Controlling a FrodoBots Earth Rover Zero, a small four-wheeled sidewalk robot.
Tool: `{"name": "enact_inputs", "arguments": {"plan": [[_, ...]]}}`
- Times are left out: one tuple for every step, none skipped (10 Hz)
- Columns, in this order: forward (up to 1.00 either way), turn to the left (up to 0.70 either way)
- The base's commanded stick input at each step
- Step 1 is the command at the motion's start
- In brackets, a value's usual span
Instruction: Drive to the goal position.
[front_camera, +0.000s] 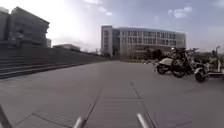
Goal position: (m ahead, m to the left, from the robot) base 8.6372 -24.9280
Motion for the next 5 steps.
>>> {"name": "enact_inputs", "arguments": {"plan": [[1.00,-0.27],[1.00,-0.23],[1.00,0.00],[1.00,0.00],[1.00,0.00]]}}
